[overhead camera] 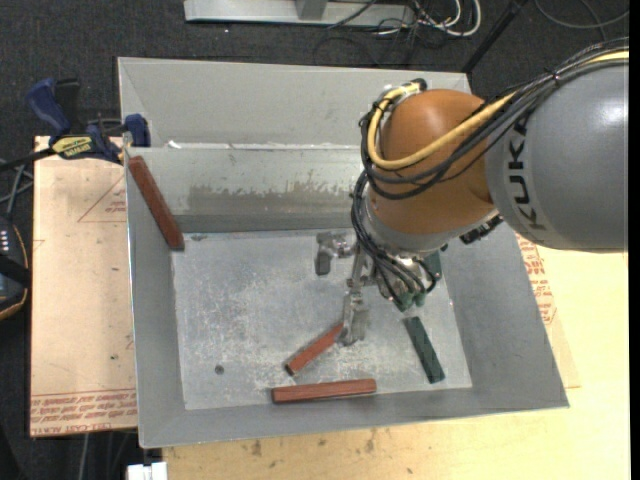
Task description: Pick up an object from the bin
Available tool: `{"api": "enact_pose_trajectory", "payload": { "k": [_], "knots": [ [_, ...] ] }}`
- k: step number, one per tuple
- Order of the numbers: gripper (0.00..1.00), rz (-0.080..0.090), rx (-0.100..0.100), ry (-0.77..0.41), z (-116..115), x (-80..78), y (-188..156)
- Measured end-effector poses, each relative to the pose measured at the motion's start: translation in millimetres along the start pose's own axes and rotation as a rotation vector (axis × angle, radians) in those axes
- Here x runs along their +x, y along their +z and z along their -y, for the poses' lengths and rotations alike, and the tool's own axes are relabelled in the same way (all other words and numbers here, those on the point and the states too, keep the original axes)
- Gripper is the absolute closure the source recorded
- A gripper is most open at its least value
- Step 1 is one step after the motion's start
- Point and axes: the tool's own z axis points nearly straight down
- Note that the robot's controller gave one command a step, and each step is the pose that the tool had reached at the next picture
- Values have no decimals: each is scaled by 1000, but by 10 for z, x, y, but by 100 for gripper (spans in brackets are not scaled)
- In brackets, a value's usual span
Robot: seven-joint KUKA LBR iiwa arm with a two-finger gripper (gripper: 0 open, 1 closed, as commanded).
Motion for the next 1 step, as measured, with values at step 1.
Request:
{"api": "enact_pose_trajectory", "payload": {
  "k": [1],
  "knots": [
    [0,1,1,-132,154,-58,583]
  ]
}}
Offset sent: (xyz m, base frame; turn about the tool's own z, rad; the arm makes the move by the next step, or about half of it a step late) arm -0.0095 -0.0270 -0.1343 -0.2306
